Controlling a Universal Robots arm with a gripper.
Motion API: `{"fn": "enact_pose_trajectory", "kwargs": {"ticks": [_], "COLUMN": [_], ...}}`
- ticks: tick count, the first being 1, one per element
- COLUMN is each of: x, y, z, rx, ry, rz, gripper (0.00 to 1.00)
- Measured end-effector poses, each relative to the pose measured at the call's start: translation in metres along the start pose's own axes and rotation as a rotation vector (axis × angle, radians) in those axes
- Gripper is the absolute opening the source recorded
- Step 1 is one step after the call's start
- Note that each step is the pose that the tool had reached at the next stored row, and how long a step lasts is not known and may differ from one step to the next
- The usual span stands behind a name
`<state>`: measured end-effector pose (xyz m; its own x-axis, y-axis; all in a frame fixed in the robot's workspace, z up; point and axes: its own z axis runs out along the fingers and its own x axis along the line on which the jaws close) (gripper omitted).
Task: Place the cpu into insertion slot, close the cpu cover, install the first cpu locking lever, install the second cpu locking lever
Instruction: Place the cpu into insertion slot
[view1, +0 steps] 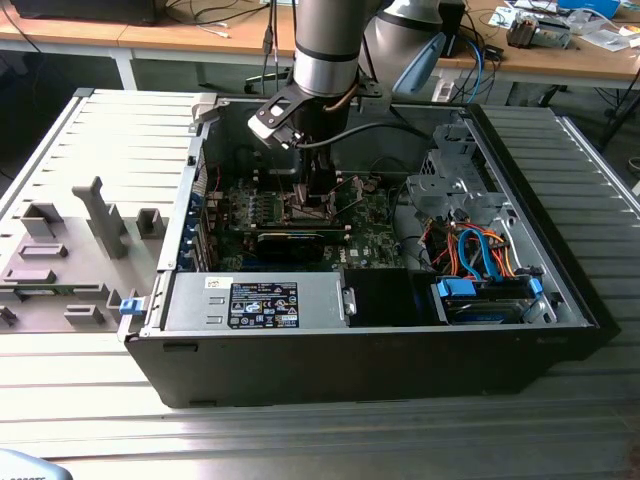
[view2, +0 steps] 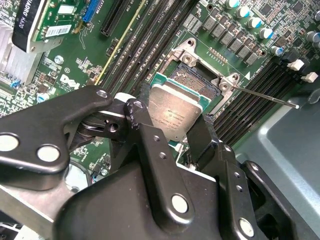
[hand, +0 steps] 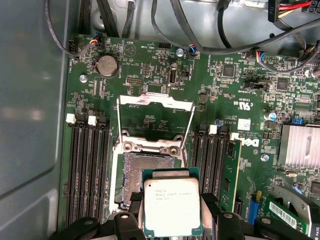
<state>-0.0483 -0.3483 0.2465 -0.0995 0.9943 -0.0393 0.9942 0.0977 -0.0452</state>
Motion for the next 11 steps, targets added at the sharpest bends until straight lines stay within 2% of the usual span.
{"fn": "enact_pose_trajectory", "kwargs": {"ticks": [11], "x": [0.0000], "y": [0.0000], "z": [0.0006], "rx": [0.0005], "ry": [0.0007], "rz": [0.013], "gripper": [0.55]}}
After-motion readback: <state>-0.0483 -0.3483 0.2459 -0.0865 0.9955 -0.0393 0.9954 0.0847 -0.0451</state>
